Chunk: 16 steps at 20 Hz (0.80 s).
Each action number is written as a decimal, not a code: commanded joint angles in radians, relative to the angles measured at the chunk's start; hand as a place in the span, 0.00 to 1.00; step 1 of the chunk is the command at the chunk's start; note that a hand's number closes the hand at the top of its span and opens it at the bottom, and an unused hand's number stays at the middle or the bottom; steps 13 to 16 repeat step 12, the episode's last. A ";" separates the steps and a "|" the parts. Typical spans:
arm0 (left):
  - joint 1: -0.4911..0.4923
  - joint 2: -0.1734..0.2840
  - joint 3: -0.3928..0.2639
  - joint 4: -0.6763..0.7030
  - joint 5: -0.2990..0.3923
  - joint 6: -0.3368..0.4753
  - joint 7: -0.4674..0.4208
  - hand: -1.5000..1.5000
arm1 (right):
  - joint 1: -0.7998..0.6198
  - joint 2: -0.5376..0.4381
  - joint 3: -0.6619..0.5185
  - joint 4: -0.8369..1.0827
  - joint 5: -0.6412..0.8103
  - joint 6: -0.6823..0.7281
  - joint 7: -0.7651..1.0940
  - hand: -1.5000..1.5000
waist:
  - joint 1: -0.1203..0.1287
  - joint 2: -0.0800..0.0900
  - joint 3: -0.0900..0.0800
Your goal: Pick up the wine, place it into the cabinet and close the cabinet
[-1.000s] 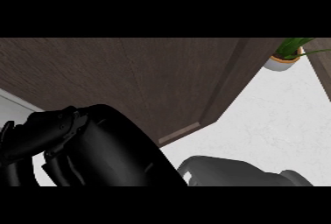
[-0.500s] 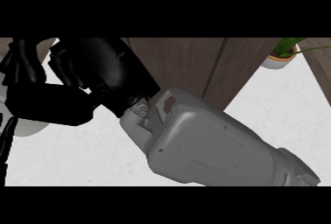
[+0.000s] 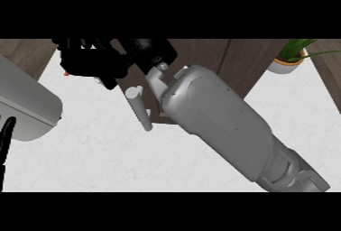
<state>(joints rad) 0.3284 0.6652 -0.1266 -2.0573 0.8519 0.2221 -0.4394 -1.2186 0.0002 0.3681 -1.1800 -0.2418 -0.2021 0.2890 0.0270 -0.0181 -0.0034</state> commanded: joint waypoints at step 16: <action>0.006 0.002 0.038 -0.056 0.018 -0.008 0.057 0.00 | 0.056 -0.114 -0.066 0.217 0.083 0.066 -0.173 1.00 | 0.010 0.026 0.004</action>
